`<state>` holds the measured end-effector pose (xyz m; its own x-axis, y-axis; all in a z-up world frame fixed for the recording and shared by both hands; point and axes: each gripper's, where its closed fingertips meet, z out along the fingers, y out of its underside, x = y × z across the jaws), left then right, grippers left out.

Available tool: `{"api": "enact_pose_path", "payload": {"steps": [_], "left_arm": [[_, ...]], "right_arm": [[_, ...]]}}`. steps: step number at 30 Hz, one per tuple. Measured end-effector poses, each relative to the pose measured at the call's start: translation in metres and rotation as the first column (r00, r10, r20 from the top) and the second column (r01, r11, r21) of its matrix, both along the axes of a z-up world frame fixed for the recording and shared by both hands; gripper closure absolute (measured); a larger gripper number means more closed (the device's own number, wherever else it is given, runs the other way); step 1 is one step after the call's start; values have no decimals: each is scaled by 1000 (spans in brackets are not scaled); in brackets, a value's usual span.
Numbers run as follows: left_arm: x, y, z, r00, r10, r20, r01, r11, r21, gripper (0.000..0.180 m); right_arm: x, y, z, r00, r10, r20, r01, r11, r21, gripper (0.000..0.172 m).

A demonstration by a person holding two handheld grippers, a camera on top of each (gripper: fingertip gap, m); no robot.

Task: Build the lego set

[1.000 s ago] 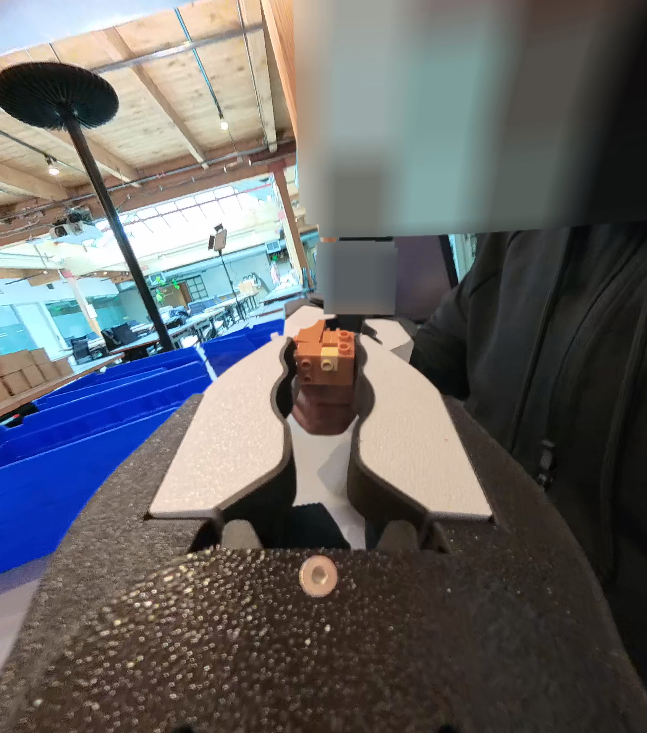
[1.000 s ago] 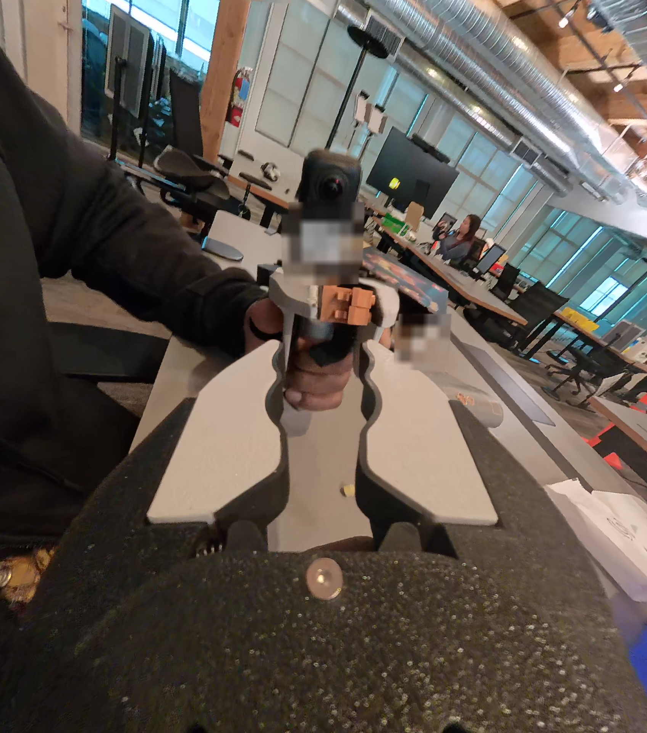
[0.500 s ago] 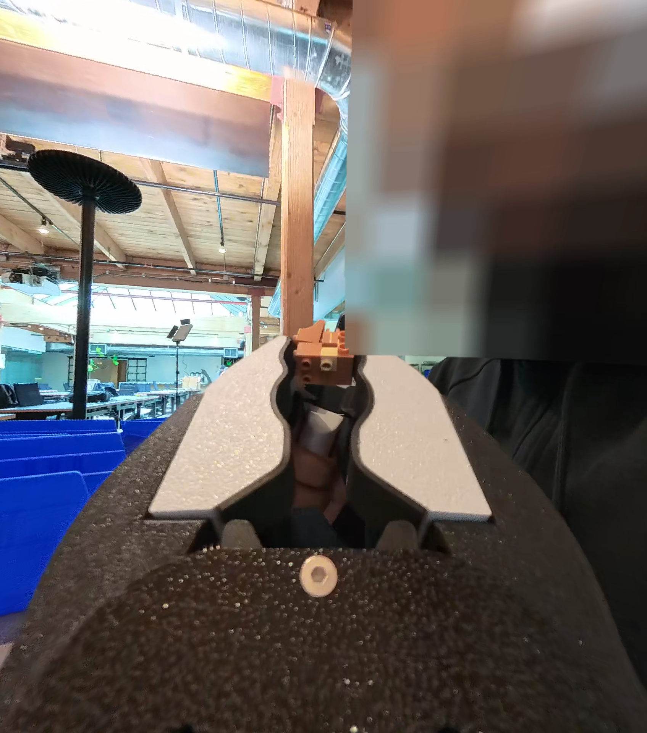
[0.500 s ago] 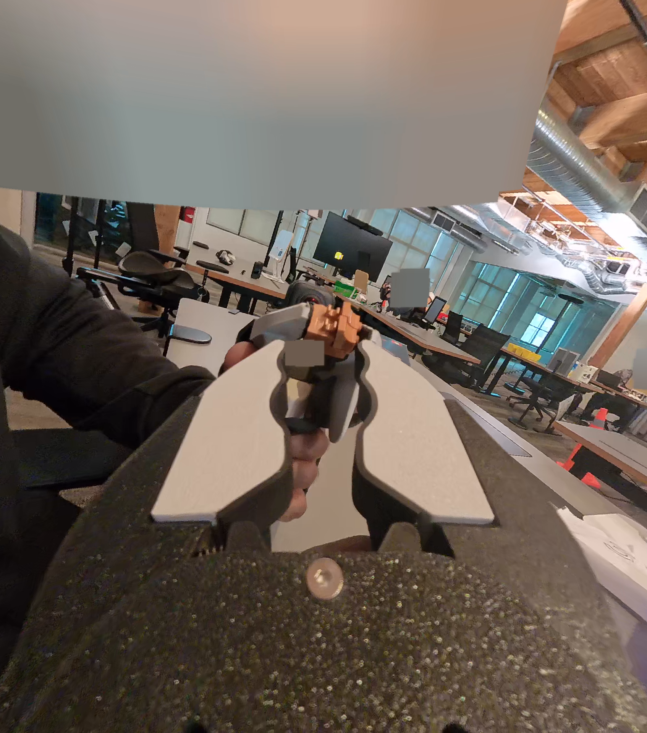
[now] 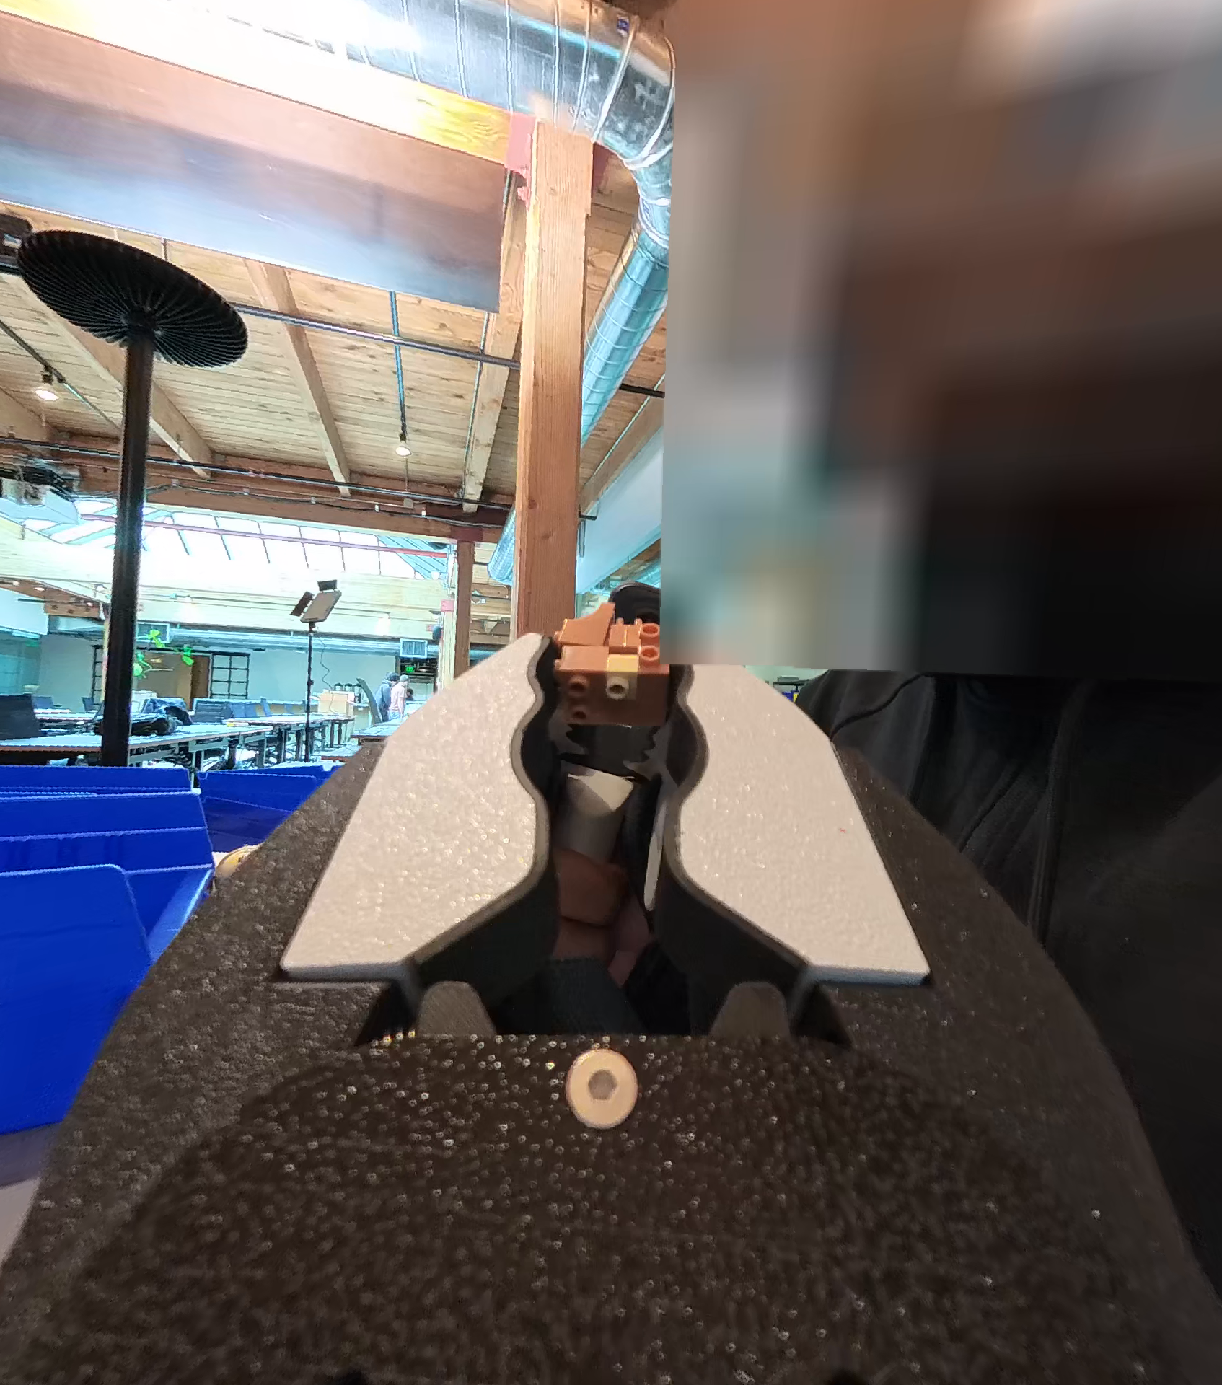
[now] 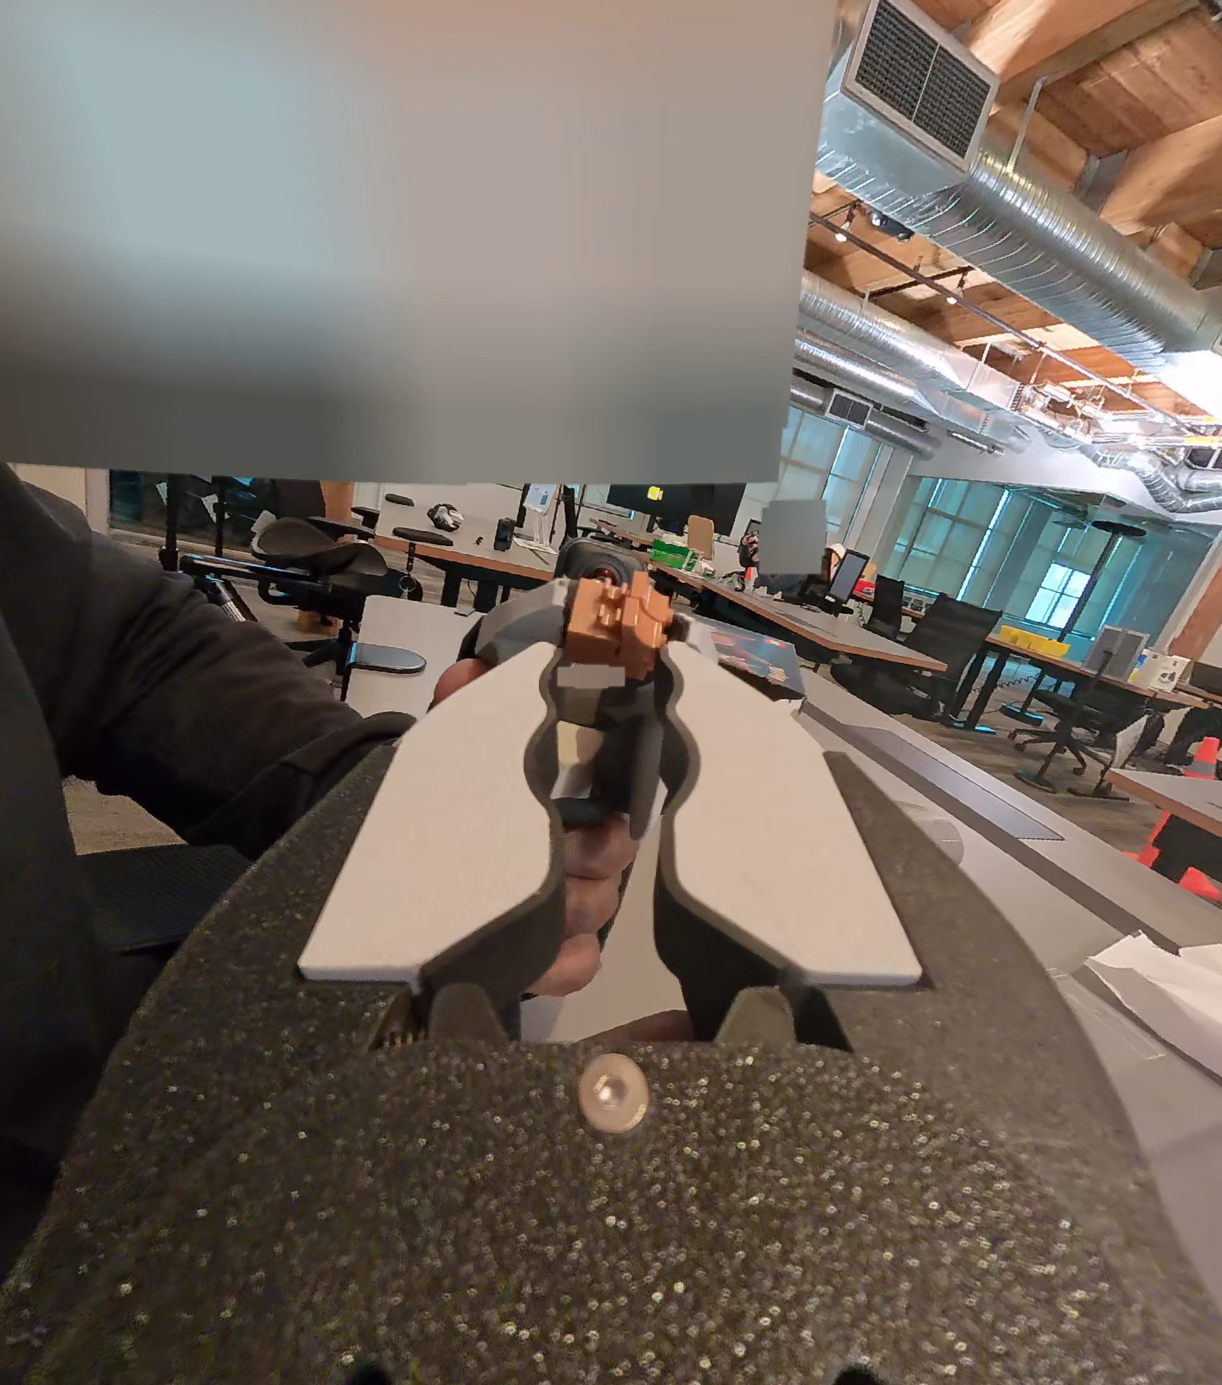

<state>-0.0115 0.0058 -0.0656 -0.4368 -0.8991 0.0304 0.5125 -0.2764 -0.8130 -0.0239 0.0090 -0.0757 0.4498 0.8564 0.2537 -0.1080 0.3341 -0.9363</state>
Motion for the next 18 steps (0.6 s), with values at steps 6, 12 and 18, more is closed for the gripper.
{"api": "enact_pose_path", "payload": {"steps": [6,12,18], "left_arm": [[2,-3,-3,1000,5,-25,-4,1000,28,153],[3,-6,-5,999,20,-41,-17,997,73,153],[4,-9,-7,998,35,-59,-28,994,109,153]], "right_arm": [[0,-1,-4,1000,10,12,-10,1000,-8,151],[1,-4,-5,1000,11,22,-11,1000,15,152],[3,-6,-7,999,22,28,-22,1000,14,152]]}}
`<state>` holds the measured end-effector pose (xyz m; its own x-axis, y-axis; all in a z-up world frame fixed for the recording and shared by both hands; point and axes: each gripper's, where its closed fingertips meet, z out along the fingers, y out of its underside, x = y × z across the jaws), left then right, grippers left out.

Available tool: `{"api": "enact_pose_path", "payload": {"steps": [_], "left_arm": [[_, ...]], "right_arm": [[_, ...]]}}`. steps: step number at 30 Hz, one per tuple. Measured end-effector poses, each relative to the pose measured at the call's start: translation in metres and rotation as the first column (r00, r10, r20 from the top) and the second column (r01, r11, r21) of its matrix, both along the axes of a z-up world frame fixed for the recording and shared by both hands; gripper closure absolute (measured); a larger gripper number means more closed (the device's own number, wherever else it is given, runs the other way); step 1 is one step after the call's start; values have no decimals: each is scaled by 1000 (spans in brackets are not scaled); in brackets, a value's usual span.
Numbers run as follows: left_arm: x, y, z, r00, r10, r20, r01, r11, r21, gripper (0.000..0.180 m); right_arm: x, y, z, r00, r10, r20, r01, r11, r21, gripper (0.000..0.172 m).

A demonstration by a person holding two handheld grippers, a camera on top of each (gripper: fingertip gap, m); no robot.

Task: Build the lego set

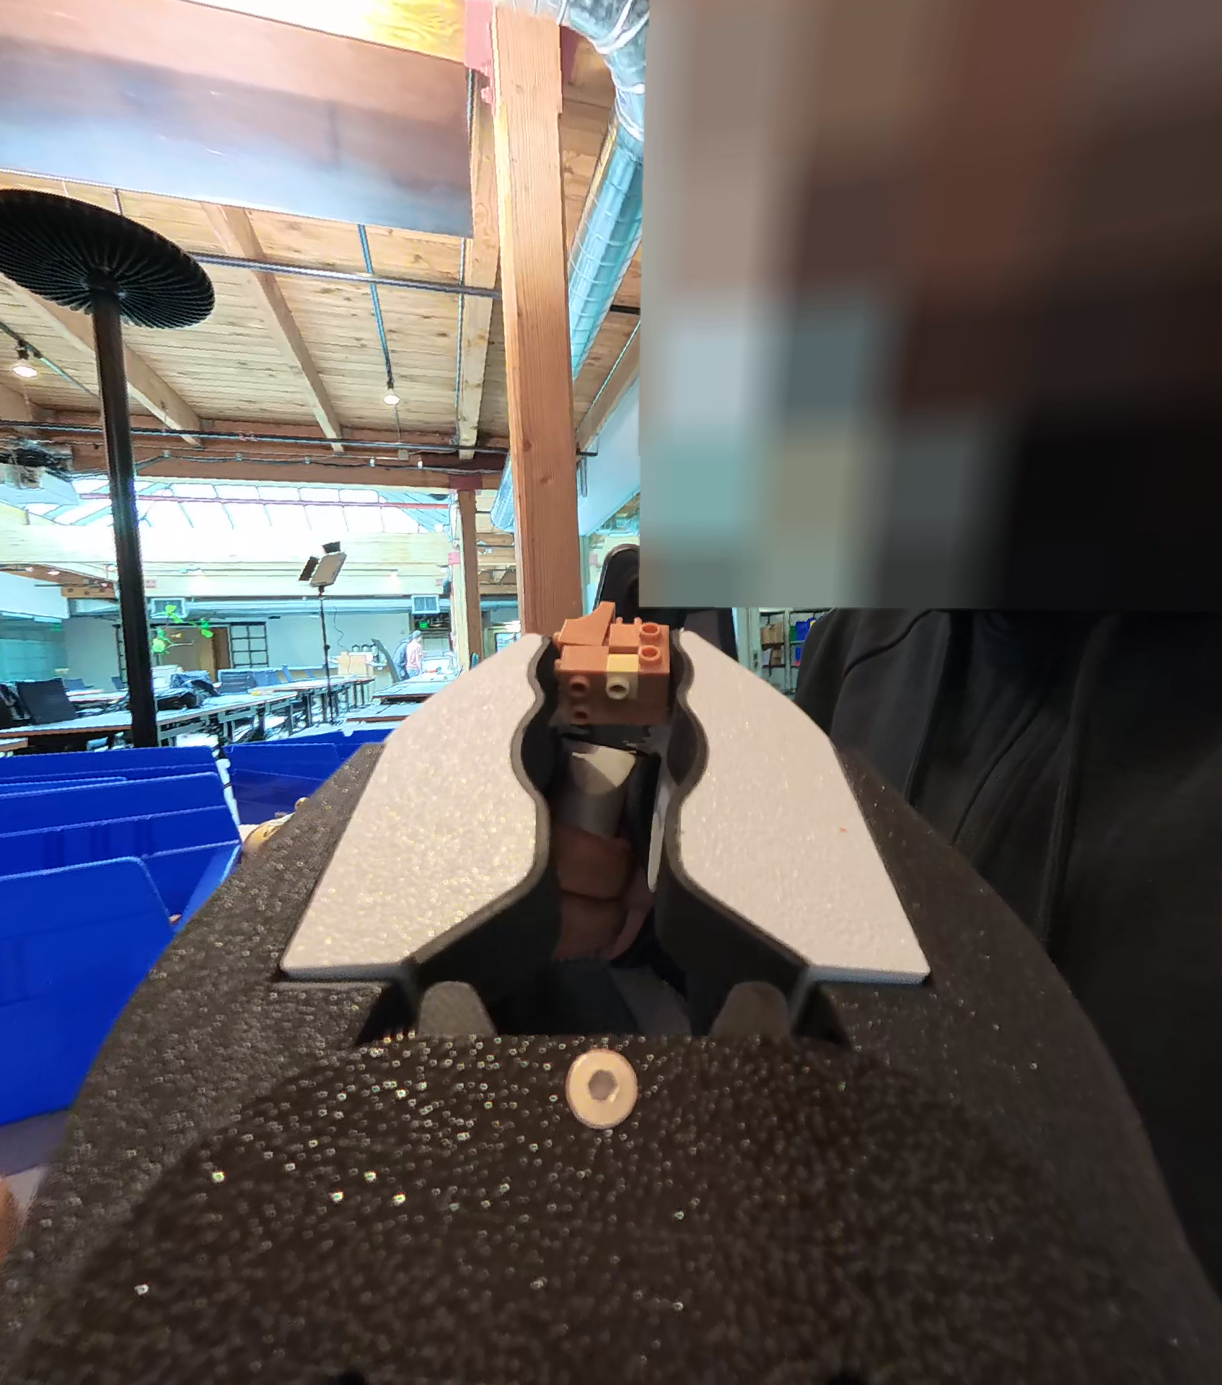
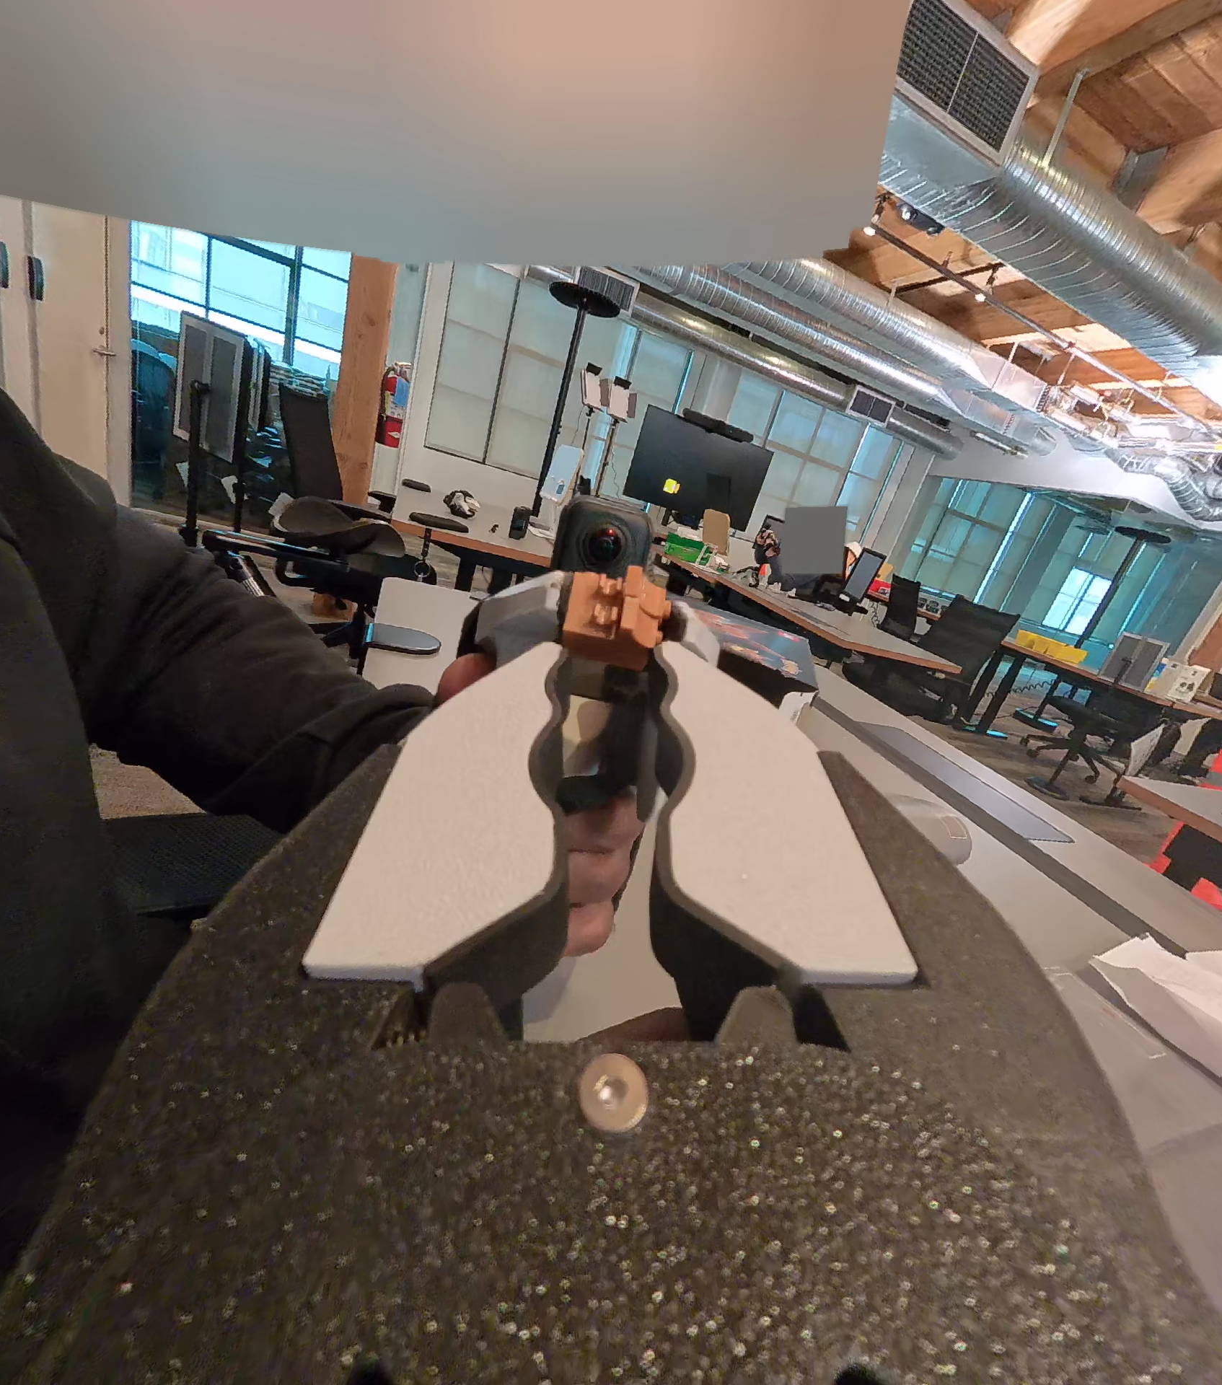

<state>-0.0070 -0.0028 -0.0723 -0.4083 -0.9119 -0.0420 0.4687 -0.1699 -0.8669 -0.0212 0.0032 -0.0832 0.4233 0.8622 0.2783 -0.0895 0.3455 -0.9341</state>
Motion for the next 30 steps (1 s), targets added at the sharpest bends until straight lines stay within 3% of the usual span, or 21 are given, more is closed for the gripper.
{"api": "enact_pose_path", "payload": {"steps": [5,11,18,30], "left_arm": [[10,11,-12,977,182,-112,-165,976,143,153],[16,18,-34,893,403,-201,-288,854,433,153],[24,15,-57,834,493,-248,-262,750,608,153],[26,11,-67,826,483,-293,-215,748,628,153]], "right_arm": [[13,8,-10,995,-60,80,58,998,17,145],[31,3,-13,991,-54,127,47,997,56,144],[23,1,-31,956,-27,292,1,996,86,142],[20,-1,-46,925,-1,379,-30,997,77,142]]}}
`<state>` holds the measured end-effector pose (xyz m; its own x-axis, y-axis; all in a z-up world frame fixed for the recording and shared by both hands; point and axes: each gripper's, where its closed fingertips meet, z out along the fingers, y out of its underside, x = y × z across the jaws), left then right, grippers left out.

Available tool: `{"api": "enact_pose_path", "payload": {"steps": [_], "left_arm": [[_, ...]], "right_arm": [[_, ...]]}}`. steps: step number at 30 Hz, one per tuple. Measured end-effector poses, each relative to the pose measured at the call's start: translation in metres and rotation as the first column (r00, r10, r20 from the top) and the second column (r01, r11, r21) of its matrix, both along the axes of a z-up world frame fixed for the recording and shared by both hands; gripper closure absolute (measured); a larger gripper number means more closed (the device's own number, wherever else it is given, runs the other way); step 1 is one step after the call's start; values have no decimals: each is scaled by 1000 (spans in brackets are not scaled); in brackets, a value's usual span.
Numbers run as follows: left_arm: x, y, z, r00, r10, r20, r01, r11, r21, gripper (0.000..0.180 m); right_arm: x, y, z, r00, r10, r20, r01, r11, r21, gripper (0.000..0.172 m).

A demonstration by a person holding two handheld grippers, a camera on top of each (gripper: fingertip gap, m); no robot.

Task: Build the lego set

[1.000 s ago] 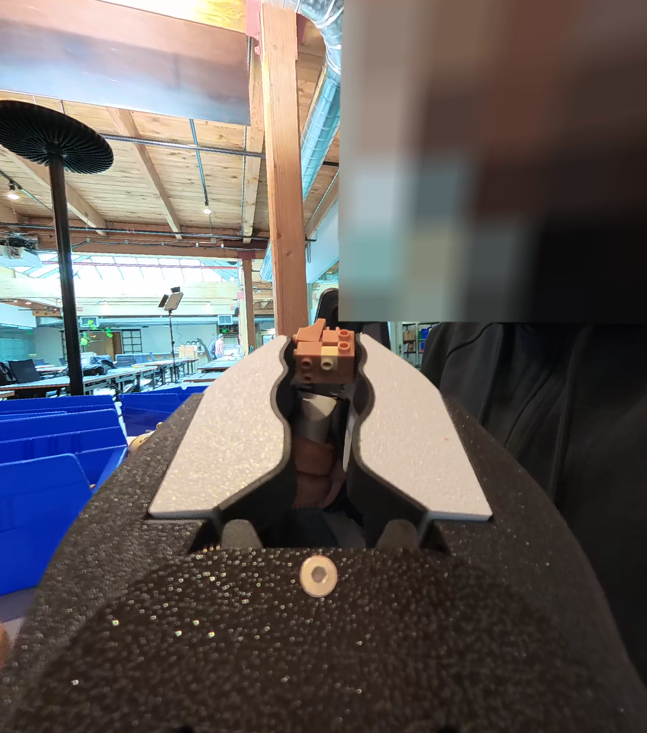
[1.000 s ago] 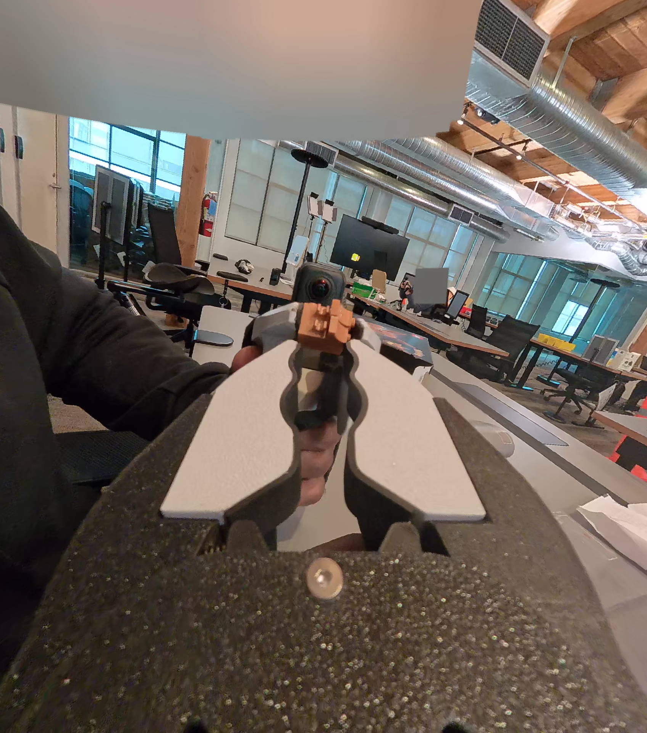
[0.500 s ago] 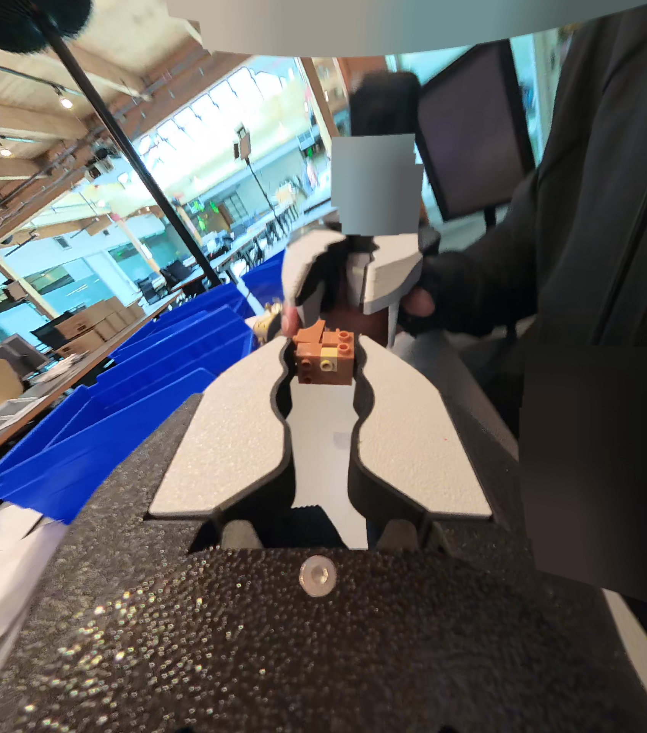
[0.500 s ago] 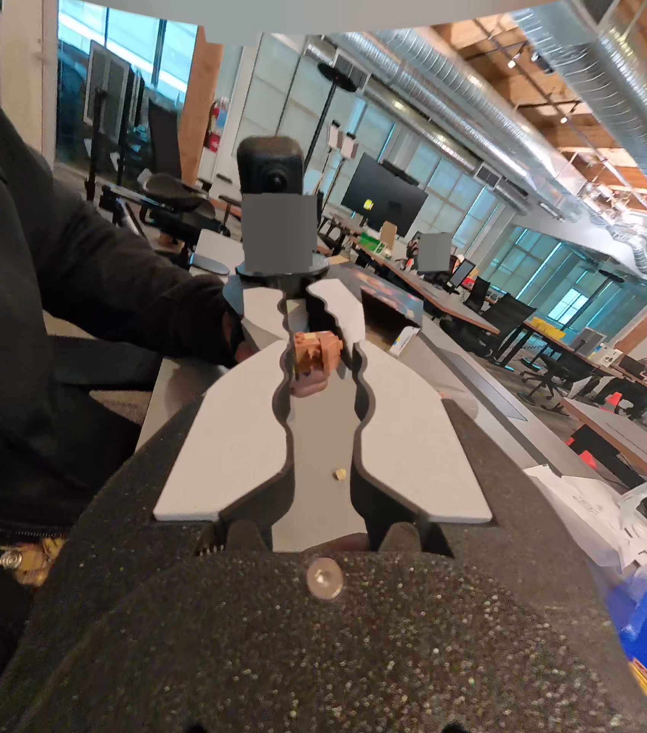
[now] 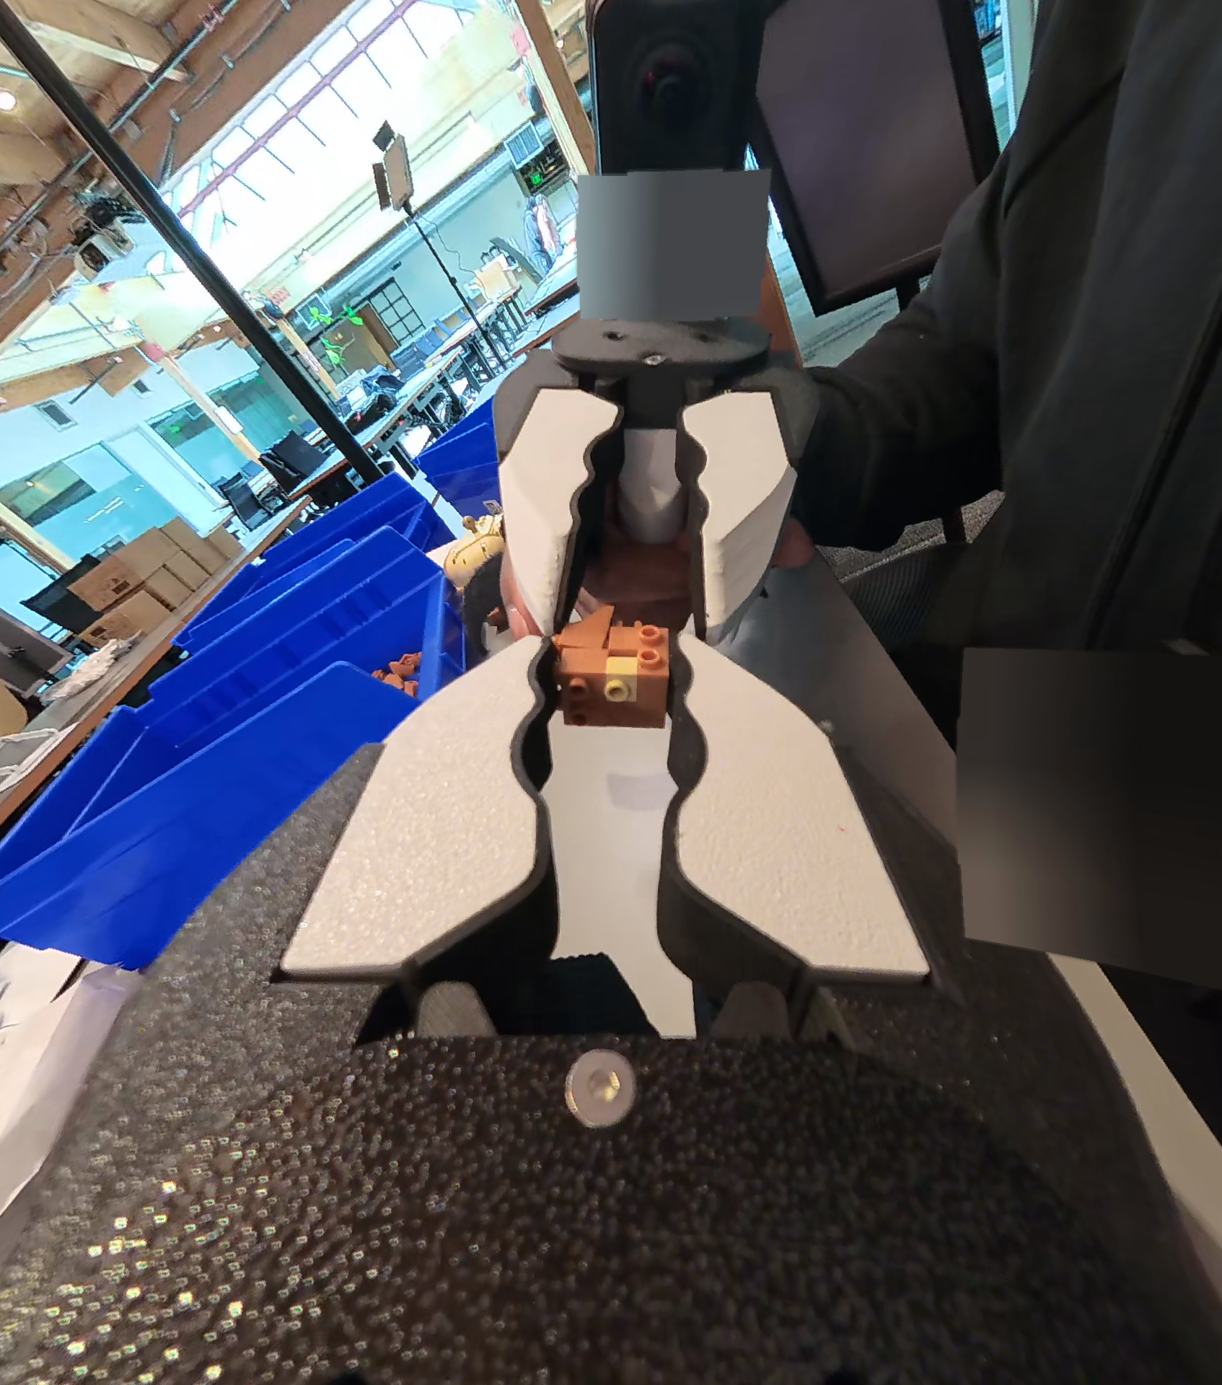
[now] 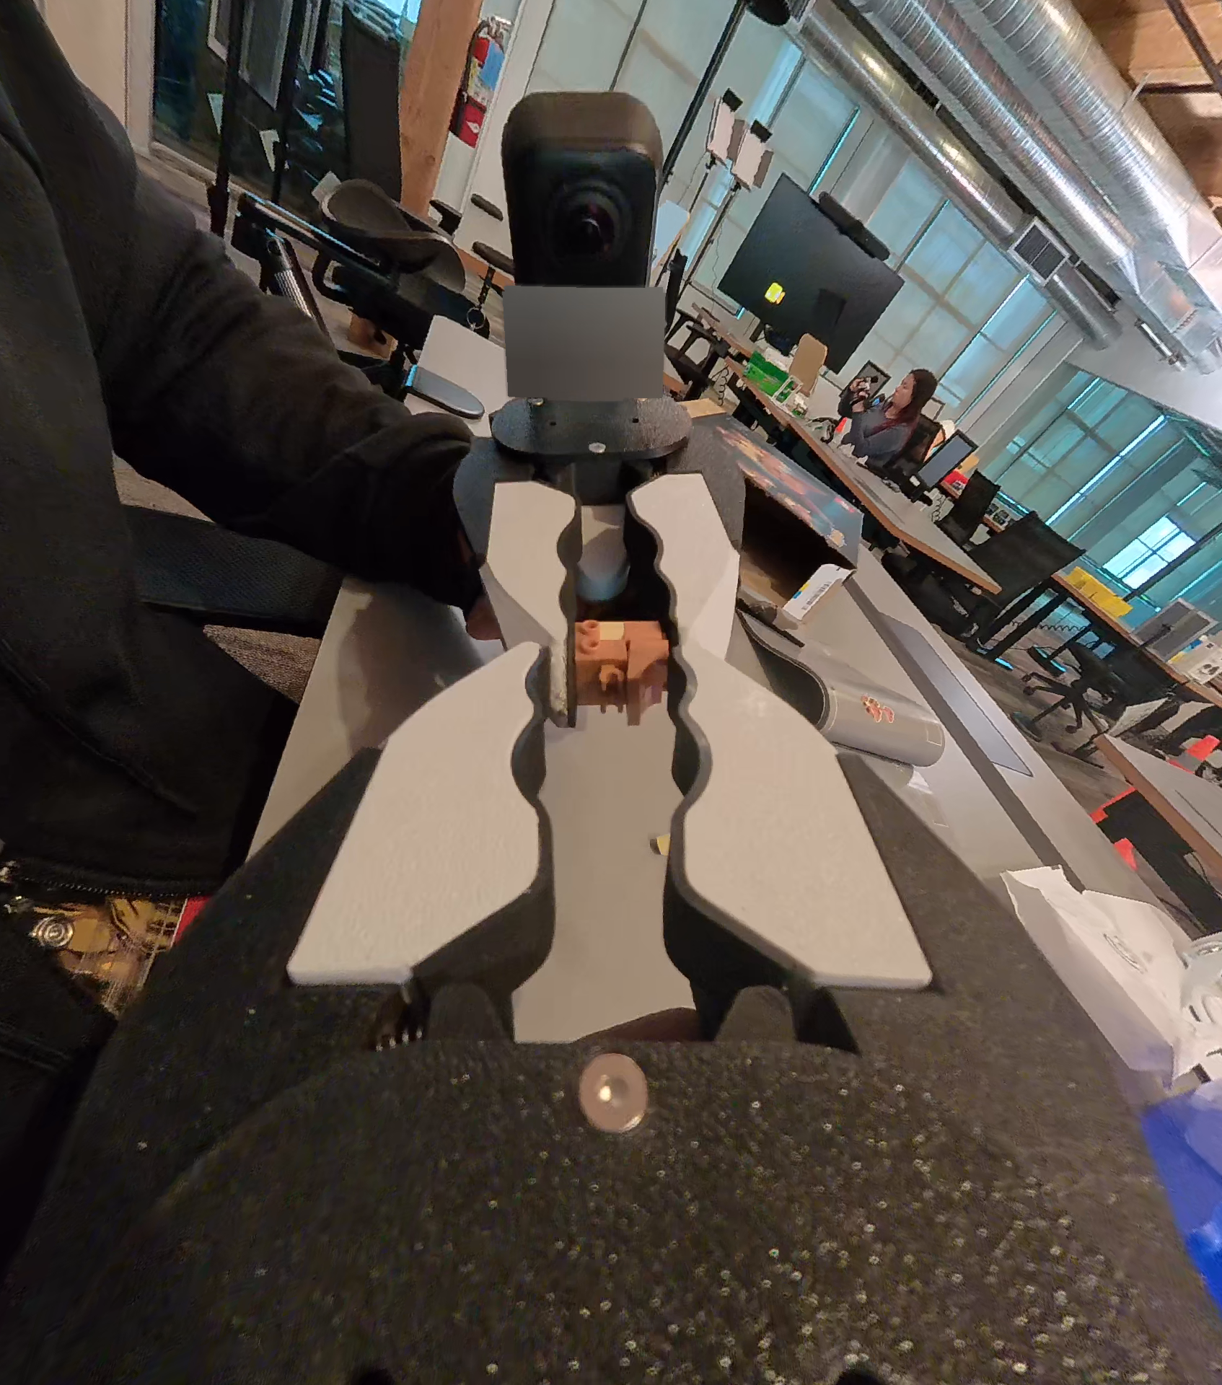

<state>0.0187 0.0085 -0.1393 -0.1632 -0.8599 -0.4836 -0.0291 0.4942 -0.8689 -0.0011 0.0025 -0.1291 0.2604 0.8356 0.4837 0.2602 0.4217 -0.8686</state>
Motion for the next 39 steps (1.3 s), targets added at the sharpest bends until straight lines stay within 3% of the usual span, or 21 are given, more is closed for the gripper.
{"api": "enact_pose_path", "payload": {"steps": [9,19,28,31,34,39], "left_arm": [[1,0,-3,1000,12,-5,-12,1000,23,153],[2,-3,-7,1000,-9,-26,9,1000,7,153],[3,0,-13,999,19,-36,-17,998,55,153],[5,5,-12,998,63,-10,-60,987,148,153],[5,18,-23,988,148,-35,-131,946,297,153],[4,35,-45,964,262,-55,-170,759,629,153]], "right_arm": [[2,0,-4,999,7,45,-6,1000,-14,142],[2,-4,-8,997,72,21,-68,983,-169,138],[3,-4,-11,997,69,16,-65,980,-187,137],[5,2,-8,999,41,-1,-41,986,-162,141],[12,13,-6,1000,-7,-28,0,972,-234,137],[15,26,-31,1000,-4,17,12,860,-509,132]]}}
